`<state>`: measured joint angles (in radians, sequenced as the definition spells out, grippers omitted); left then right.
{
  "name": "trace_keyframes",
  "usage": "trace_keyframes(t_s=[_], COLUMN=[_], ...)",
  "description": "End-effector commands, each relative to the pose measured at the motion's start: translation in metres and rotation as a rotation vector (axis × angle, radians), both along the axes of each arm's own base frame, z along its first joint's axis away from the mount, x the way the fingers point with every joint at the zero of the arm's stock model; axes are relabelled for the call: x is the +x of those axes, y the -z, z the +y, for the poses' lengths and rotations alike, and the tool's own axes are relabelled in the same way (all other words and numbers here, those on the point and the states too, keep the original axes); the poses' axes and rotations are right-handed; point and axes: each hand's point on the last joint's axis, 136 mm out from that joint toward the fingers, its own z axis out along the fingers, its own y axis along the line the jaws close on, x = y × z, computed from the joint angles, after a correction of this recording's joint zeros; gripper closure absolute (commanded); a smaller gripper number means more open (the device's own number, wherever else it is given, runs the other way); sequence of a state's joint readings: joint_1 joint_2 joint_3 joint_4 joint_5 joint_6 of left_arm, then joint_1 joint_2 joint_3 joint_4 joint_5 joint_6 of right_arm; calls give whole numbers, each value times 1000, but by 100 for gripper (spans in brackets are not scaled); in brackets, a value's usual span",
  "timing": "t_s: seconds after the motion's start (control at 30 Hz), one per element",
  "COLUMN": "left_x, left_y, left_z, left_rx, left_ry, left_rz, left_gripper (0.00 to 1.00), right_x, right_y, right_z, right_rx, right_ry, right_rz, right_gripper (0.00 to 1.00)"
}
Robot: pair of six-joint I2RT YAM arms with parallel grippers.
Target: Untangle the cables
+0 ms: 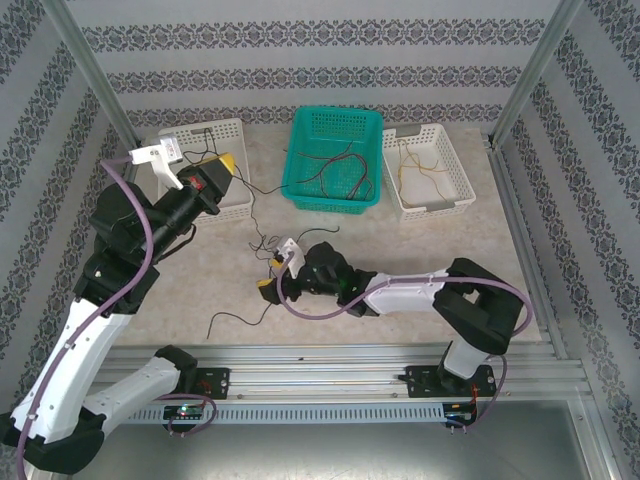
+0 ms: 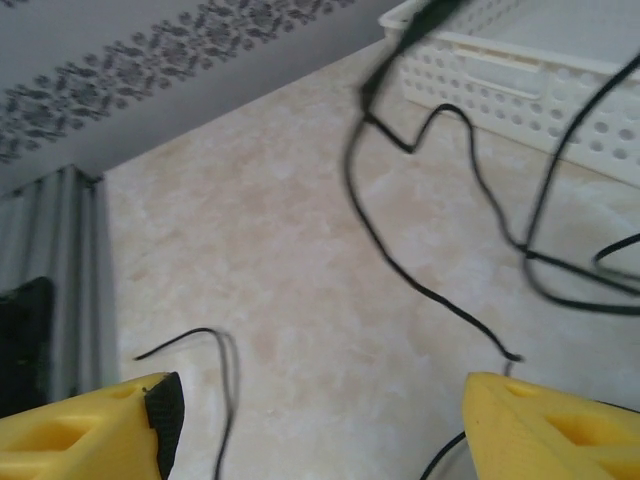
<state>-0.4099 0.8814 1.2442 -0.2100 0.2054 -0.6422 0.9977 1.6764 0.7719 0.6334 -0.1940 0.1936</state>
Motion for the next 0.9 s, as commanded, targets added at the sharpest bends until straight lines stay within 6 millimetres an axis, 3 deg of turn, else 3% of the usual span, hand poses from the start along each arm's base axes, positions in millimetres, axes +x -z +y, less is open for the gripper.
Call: trace_keyframes(t_s=[0.0, 0.1, 0.4, 0.67, 0.73, 0.8, 0.87], left_x=[-4, -5, -6, -7, -7, -9, -10], left_y=[-17, -19, -24, -23, -23, -25, -28], left_z=[7, 7, 6, 6, 6, 8, 10], left_rx=[-54, -66, -105, -108, -111, -107, -86], left_ry=[-17, -11, 2, 1, 2, -2, -15], left_rz=[-13, -7, -3, 1, 1, -4, -12], left_gripper=[100, 100, 100, 100, 100, 100, 100], right_x=[30, 40, 40, 46, 50, 52, 53], right_y=[6, 12, 28, 27, 29, 34, 41], right_z=[-13, -12, 15, 29, 30, 27, 22], right_rx=[-29, -38, 14, 39, 32, 19, -9], right_ry=[155, 194, 158, 163, 179, 202, 221], right_rz=[-131, -156, -146, -156, -155, -150, -134], right_gripper=[26, 26, 27, 32, 46, 79, 95])
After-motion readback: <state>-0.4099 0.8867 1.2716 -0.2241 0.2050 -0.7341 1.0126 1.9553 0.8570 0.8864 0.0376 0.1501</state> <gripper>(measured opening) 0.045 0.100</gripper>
